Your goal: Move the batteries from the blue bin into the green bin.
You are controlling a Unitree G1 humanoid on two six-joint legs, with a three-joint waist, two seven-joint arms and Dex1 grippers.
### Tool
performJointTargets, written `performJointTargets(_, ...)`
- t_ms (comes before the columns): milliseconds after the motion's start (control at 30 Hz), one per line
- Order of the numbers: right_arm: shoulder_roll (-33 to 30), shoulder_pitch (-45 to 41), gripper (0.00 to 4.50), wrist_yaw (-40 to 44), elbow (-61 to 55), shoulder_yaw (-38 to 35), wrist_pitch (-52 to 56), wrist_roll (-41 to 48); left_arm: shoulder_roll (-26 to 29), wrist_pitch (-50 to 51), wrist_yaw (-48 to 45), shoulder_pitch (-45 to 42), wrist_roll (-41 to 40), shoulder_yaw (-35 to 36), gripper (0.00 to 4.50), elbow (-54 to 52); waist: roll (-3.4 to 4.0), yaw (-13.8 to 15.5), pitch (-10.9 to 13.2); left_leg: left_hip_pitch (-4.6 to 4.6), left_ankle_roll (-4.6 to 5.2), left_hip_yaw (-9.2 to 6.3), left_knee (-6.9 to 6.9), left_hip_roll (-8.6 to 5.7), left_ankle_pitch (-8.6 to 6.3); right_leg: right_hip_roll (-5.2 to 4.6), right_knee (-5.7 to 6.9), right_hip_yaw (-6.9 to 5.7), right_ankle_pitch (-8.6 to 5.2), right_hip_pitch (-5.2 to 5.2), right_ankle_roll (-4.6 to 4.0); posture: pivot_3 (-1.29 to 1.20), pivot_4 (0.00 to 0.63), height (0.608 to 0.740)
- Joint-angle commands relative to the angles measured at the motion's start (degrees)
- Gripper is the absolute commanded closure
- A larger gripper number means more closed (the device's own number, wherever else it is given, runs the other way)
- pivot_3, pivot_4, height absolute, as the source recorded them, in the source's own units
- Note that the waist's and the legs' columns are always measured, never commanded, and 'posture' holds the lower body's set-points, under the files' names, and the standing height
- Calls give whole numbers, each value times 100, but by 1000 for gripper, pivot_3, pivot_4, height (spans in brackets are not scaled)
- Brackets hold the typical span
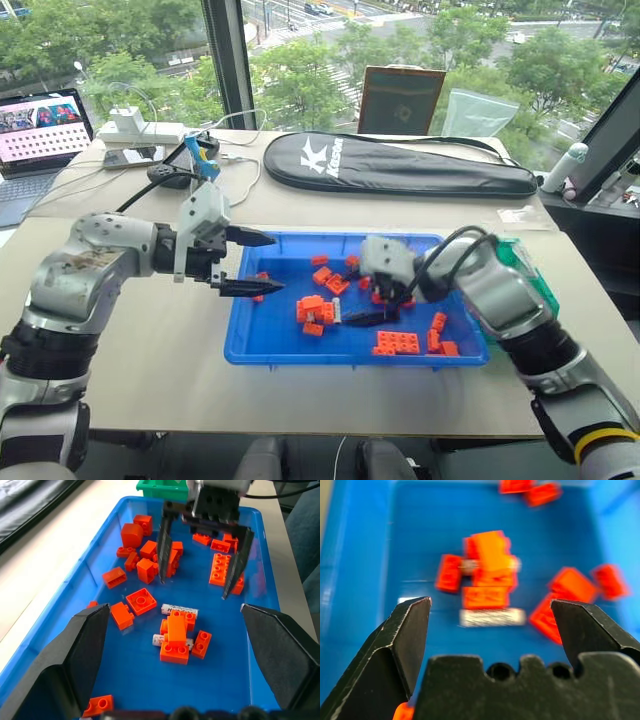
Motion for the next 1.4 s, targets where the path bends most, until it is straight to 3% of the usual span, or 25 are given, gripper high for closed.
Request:
performJointTargets(33, 148, -39, 55, -41, 321, 129, -254, -119, 128, 48, 106, 133, -116, 224, 0, -324, 0, -14, 0, 1, 0, -1, 0, 2, 0, 2, 1, -1, 0, 1, 0, 0, 150, 740)
performJointTargets(667, 834, -326, 55, -85, 1942, 402, -1295, -765, 181, 81, 340, 301, -169, 210, 0, -553, 0, -30, 0, 2, -1, -2, 0, 5, 1, 7, 3, 0, 0, -1, -1, 0, 150, 740)
performJointTargets(767, 826, -272, 634, -81, 1934, 378, -1214, -780, 178, 29, 330, 275, -134, 192, 0, -501, 0, -32, 0, 3, -2, -2, 0, 5, 1, 7, 4, 0, 0, -1, -1, 0, 150, 740)
performJointTargets(1100, 432, -126, 4191, -29, 1670, 233, -1058, -814, 83, -161, 282, 149, -26, 25, 0, -312, 0, -15, 0, 4, -2, -2, 0, 4, 1, 6, 2, 0, 0, 3, -1, 0, 150, 740)
performJointTargets(1400, 19, -95, 4241, 46, 855, -61, -514, -570, -79, -287, 229, -14, 82, -157, 0, -140, 0, -21, 0, 4, -2, -1, 0, 4, 1, 7, 3, 0, 0, 0, -1, 0, 150, 740)
